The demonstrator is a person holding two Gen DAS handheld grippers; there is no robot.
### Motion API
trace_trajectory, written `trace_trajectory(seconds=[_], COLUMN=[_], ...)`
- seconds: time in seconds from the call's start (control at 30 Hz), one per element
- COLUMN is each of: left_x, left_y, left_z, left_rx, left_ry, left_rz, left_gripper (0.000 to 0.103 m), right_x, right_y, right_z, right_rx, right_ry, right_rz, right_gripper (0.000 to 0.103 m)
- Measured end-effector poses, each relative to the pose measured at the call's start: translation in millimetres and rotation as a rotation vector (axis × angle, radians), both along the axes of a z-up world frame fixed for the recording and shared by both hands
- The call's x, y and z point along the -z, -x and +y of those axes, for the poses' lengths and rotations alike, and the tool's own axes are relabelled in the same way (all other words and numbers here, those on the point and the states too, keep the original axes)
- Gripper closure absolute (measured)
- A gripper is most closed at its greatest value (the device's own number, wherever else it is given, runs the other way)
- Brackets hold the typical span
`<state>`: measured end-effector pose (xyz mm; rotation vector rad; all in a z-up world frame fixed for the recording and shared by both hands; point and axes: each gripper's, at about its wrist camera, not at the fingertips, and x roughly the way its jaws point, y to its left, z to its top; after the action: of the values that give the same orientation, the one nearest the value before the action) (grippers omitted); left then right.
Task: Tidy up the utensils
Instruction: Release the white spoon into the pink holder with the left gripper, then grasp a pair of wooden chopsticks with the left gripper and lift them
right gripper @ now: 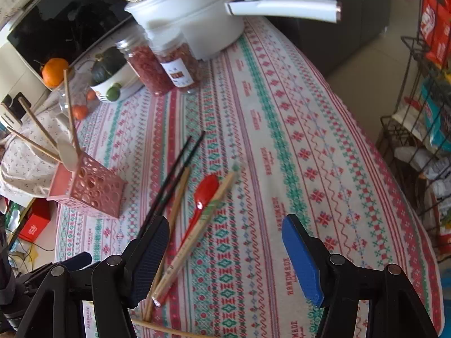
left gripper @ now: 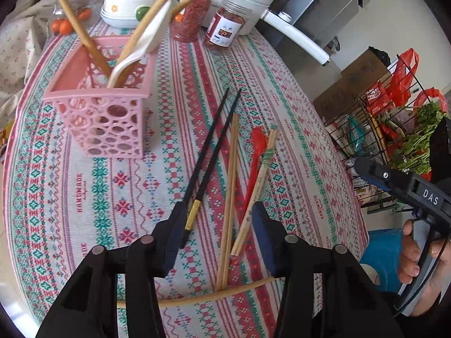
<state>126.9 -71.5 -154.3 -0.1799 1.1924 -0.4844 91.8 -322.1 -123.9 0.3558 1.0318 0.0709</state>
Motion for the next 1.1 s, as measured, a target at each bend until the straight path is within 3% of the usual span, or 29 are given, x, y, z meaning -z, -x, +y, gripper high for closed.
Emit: trace_trajectory(seconds=[0.03, 0.1, 0.2, 0.53, 0.8, 1.0, 1.1], left_x=[0, 3, 8, 40, 41, 39, 37], left_y=[-2, -7, -17, -50, -63, -68, -65], left_z=[-8, -27, -48, -71, -83, -84, -86], left_rx=[0.009, 0.039, 0.05, 0.054, 0.097, 0.047, 0.042], left_ry=[0.008, -0.006, -0.021, -0.13, -0.177, -0.183, -0.239], left_rz=[-0.016, -0.049, -0.069, -0.049, -0.059, -0.006, -0.022], left_gripper=[0.078, 0.088, 0.091, 0.093, 0.092, 0.092, 0.091], right_x=[5, 15, 24, 33, 36, 39, 41], right_y=[0, -1, -2, -7, -11, -11, -10], right_z=[-4, -9, -11, -16, -28, -36, -38], right_rx=[0.005, 0.003, -0.018, -0.058, -0.042, -0.013, 0.001], right_ry=[0.001, 0.008, 0.017, 0.015, -0.004, -0.032, -0.038], right_rz=[0.018, 0.052, 0.08, 0.094, 0.104, 0.122, 0.129], right_gripper=[0.032, 0.032, 0.032, 0.032, 0.032, 0.032, 0.032])
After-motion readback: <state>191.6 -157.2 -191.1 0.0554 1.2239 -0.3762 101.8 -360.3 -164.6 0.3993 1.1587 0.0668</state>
